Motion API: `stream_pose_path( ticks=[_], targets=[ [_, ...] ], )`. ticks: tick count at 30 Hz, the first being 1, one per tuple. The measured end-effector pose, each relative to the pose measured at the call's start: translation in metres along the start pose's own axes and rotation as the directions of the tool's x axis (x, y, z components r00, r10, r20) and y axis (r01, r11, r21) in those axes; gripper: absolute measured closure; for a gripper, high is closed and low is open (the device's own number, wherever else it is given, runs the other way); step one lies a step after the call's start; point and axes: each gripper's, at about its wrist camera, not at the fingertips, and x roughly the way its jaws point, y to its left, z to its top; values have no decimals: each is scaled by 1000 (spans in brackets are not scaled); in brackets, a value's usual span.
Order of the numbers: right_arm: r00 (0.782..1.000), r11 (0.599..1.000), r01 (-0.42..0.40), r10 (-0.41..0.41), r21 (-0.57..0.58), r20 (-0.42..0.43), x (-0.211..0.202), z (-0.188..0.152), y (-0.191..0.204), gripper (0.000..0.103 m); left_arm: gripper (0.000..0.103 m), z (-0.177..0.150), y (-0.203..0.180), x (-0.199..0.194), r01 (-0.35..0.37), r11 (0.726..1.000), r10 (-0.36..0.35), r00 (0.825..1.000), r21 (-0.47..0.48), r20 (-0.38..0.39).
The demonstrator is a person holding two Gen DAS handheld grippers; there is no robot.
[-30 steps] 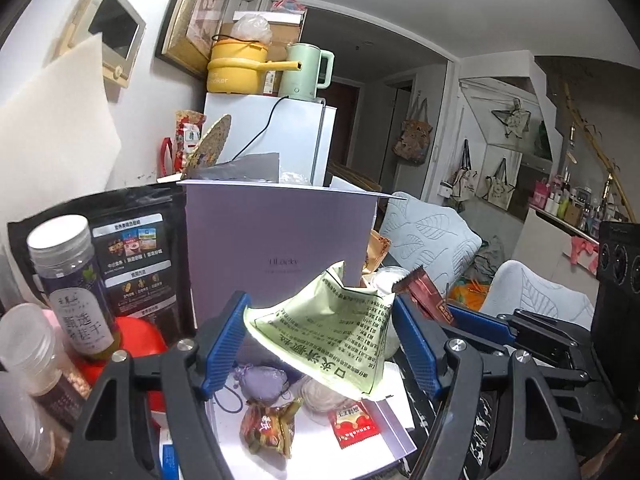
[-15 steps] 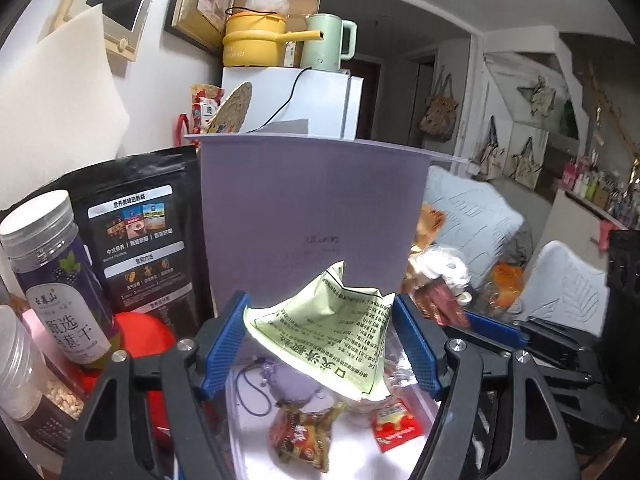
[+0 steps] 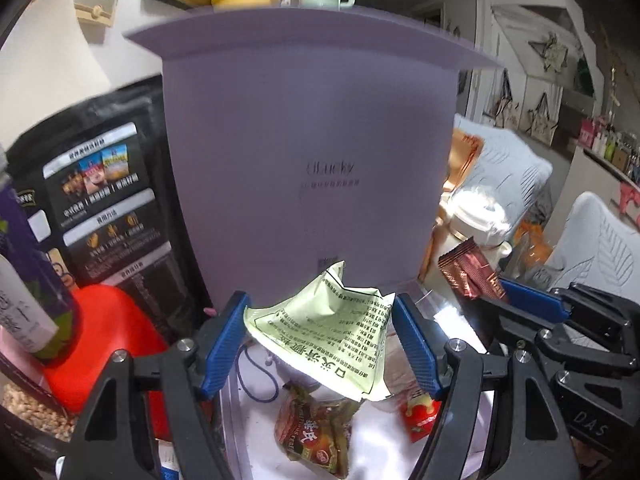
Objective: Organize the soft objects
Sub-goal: 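Lower the green paper and red packet into the box and open both grippers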
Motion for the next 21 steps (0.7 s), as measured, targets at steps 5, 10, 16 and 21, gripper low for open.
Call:
stream_pose_path(
  ticks=[5,10,16,21],
  targets=[
    [998,1000,10,-10,10,-57,19,-7,-5,76,30,-3,-1,20,9,1000,-8,998,6,-68],
    [995,999,23,-20,24,-102,35,-13,-8,76,30,-10,0,37,7,1000,-5,993,12,-121],
    [986,999,29,-26,19,-163,54,-21,-8,76,30,-18,4,59,-33,999,37,979,27,-200],
    [977,999,29,-25,18,-212,70,-29,-7,75,30,-24,7,79,-35,999,36,963,8,-267]
  ],
)
